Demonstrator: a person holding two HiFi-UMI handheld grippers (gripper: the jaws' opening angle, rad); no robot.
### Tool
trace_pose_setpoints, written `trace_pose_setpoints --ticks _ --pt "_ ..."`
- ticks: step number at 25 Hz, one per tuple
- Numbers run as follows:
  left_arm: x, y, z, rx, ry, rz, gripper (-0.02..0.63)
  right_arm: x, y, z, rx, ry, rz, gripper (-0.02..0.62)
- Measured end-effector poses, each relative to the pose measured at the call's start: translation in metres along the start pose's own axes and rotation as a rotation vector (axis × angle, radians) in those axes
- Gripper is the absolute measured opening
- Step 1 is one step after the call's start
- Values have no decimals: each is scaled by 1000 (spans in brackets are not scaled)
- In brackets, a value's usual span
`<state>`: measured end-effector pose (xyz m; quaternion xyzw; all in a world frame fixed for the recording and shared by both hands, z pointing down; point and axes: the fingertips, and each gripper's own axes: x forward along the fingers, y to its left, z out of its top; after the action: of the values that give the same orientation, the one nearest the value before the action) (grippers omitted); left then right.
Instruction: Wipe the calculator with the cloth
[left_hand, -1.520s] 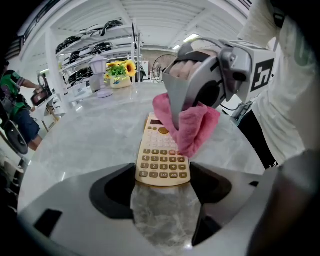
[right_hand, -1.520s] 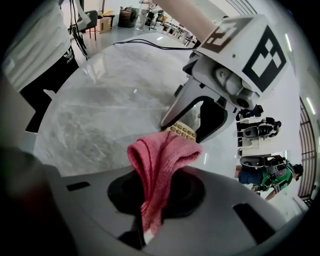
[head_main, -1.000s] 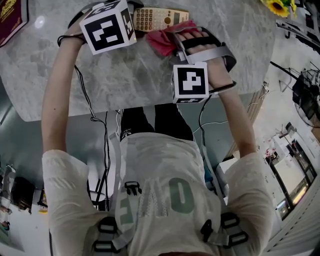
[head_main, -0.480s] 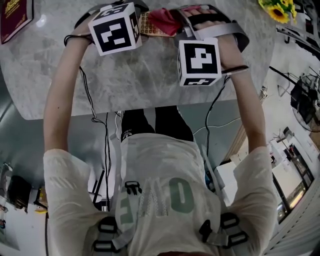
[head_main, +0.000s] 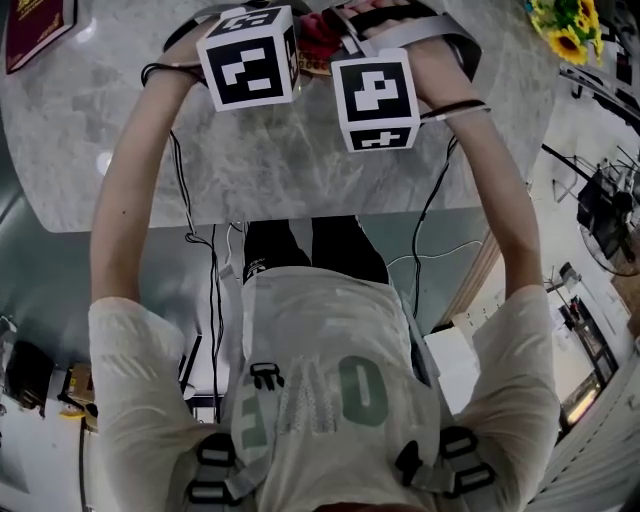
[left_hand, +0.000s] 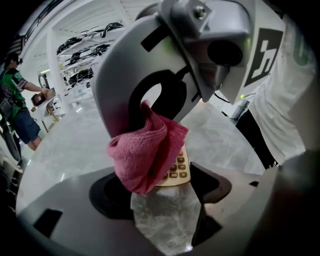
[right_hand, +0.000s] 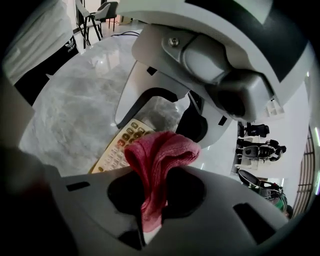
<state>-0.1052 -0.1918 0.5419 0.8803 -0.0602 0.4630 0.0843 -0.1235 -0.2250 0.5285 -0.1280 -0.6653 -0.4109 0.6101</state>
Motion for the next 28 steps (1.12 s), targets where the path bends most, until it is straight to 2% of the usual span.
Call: trace_pose_setpoints --ticks 11,19,28 --pt "0 1 -3 2 -7 1 356 1 4 6 12 -5 -3 52" --pt "1 -1 -2 3 -13 1 356 -15 33 31 -31 -31 -4 52" --pt "-7 -6 -7 -6 -27 13 356 -21 37 43 20 -44 -4 52"
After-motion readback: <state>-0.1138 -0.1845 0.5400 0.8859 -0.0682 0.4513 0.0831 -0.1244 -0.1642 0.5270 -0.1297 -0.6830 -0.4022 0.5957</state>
